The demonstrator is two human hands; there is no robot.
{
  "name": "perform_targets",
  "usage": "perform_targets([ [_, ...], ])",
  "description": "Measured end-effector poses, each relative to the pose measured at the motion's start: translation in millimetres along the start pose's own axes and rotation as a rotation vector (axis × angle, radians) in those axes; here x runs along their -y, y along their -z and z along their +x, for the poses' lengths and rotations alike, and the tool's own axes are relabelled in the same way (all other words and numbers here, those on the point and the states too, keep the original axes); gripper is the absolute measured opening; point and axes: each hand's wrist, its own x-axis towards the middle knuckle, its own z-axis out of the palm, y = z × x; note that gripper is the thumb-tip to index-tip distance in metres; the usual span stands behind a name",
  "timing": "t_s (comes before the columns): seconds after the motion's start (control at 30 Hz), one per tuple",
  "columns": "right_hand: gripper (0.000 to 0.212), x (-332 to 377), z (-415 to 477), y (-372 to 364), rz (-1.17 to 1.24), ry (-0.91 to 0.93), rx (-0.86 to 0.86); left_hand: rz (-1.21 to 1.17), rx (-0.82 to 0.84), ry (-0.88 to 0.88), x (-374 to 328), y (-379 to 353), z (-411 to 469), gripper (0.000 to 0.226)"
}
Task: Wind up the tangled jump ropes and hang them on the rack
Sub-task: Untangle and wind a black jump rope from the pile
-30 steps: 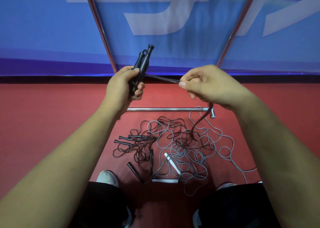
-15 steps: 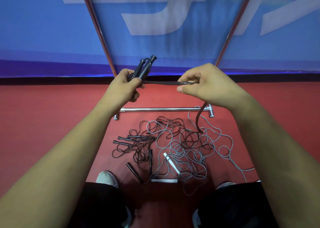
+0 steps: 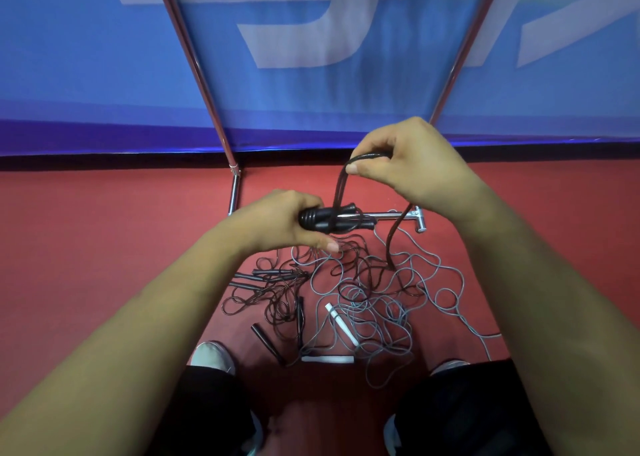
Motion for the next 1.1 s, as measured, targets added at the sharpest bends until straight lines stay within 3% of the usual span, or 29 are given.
perform_targets([
  [0.13, 0.011, -7, 2, -1, 0.047, -0.054, -0.076, -0.048, -0.011, -0.090, -3, -3, -1, 0.026],
  [0.27, 0.014, -18, 4, -2, 0.122, -0.125, -0.119, -0.186, 0.094, -0.221, -10, -4, -5, 0.010],
  [0.4, 0.018, -35, 6, 0, 0.322, -0.217, -0.133, -0.728, 0.075, -0.208, -9, -2, -7, 0.019],
  [0.6, 0.008, -39, 8, -1, 0.398, -0.256, 0.044, -1.213, -0.210, -0.234, -10, 7, -4, 0.048],
  [0.73, 0.008, -38, 10, -3, 0.396, -0.230, 0.075, -1.259, -0.307, -0.133, -9, 12, -3, 0.051],
  [0.9, 0.013, -33, 6, -2, 0.234, -0.204, 0.169, -1.267, -0.341, -0.068, -5, 15, -3, 0.027],
  [1.1, 0.011, -28, 7, -9, 0.034, -0.175, 0.068, -1.294, -0.413, -0.027, 0, 22, 0, 0.010],
])
